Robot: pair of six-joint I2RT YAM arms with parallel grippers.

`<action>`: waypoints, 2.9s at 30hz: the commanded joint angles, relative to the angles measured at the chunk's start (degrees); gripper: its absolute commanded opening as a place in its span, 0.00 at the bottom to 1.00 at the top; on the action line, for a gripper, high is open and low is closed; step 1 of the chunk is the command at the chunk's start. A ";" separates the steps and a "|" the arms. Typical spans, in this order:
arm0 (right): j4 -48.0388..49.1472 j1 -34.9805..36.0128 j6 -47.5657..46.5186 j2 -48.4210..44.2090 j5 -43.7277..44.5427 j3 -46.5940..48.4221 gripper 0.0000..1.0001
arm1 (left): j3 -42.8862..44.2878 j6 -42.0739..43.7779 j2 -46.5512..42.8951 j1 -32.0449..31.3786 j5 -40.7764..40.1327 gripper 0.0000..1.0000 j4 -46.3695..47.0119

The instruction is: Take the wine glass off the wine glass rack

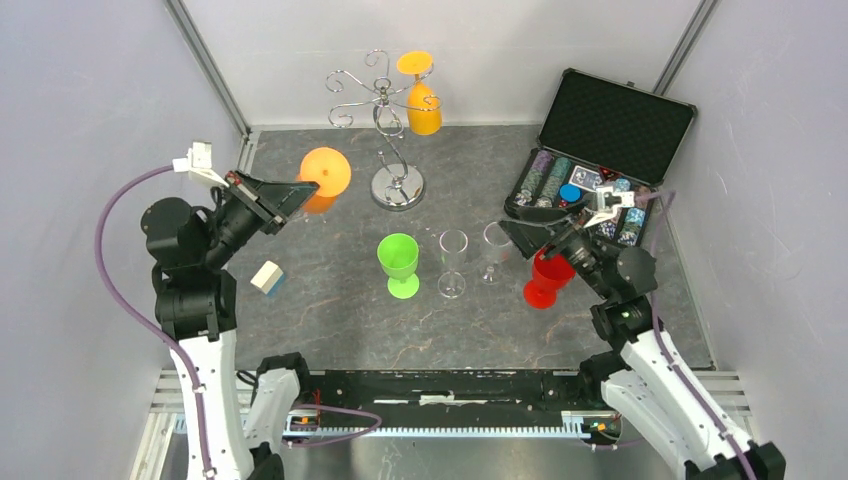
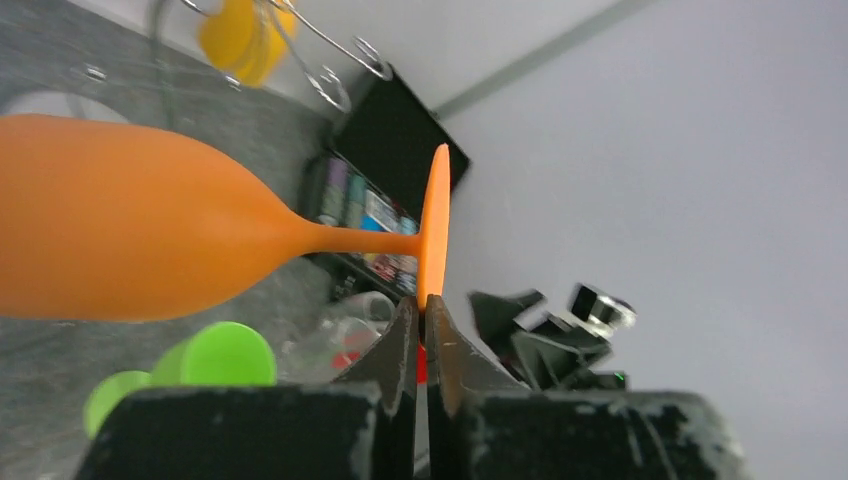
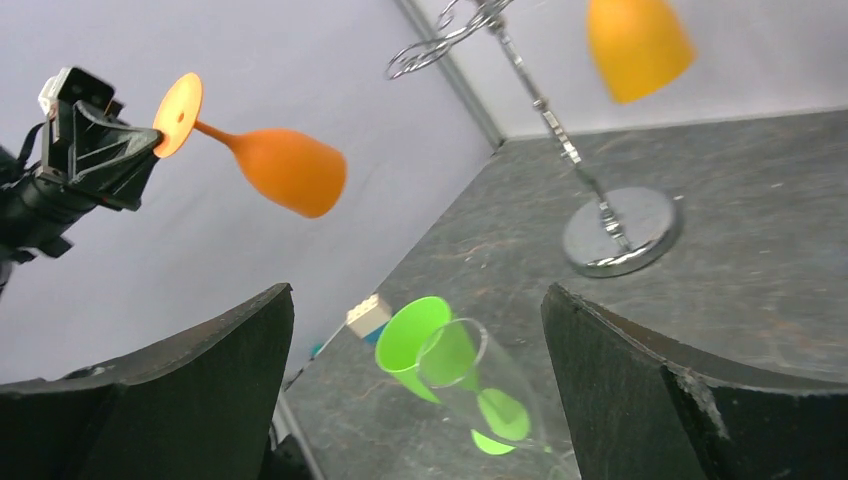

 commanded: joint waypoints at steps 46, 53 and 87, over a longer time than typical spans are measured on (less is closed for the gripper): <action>41.60 26.19 10.88 43.59 11.79 29.14 0.92 | -11.95 -80.23 8.52 -5.25 3.94 0.02 84.43; 45.04 26.20 11.73 48.76 9.32 33.43 0.93 | -12.10 -80.65 8.27 -5.21 3.63 0.02 84.25; 59.69 26.47 7.08 46.93 3.68 30.49 0.00 | -13.77 -56.10 4.11 -5.21 4.69 0.64 59.05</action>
